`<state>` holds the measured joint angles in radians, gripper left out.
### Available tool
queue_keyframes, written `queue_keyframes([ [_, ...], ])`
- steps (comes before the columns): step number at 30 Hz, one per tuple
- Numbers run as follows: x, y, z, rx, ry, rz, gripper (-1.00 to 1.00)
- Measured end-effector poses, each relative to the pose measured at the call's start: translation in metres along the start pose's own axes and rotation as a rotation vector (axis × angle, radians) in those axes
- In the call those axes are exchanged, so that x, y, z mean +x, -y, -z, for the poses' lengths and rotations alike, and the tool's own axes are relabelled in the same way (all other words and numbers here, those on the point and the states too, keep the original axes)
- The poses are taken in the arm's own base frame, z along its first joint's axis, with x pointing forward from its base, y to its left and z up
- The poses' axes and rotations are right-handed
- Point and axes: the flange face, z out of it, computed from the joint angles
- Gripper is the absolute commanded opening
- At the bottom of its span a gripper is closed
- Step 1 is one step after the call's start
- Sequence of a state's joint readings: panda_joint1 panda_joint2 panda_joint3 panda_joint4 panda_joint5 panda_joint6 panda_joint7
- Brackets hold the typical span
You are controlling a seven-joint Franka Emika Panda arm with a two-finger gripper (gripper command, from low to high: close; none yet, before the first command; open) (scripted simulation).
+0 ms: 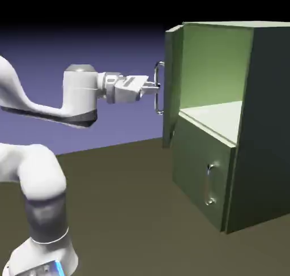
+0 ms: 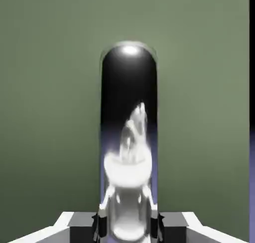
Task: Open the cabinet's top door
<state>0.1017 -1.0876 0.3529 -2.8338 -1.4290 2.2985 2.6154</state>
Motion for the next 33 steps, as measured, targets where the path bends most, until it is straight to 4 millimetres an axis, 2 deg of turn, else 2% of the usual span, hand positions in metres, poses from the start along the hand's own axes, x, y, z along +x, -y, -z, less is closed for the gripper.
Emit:
queue_keyframes([
  [9,-0.028,0.028,0.065,-0.156,-0.156,0.000,-1.00],
  [19,-0.074,0.075,0.129,-0.347,-0.346,0.001,-1.00],
  [25,-0.104,0.104,0.156,-0.449,-0.448,0.000,-1.00],
  [33,-0.140,0.140,0.179,-0.563,-0.562,0.000,-1.00],
])
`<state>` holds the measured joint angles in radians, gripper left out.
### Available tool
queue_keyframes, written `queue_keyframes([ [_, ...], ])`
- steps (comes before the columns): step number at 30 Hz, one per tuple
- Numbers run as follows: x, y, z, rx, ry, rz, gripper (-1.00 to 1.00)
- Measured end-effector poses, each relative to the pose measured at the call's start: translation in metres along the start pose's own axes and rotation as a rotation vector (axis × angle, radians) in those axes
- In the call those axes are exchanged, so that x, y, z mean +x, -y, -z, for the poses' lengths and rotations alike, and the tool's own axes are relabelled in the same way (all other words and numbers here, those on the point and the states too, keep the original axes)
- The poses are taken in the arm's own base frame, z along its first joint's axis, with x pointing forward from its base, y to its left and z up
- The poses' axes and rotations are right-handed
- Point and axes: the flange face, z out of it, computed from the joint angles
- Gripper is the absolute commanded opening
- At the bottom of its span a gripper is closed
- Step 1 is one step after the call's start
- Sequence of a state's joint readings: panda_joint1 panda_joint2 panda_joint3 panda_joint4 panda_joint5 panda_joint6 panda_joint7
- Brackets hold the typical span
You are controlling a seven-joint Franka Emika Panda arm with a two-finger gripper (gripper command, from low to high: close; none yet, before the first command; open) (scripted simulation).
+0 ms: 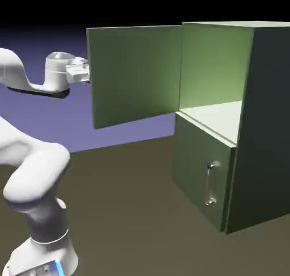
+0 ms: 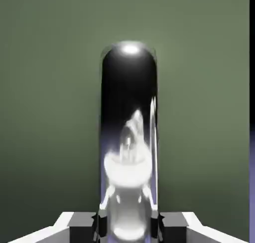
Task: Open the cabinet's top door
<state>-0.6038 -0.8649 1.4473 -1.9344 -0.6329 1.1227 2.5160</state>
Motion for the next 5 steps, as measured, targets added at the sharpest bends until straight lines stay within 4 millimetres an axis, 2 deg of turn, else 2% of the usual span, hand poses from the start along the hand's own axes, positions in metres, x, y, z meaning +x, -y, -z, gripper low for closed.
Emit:
queue_keyframes([
  [5,-0.011,0.011,0.030,-0.069,-0.069,0.000,-1.00],
])
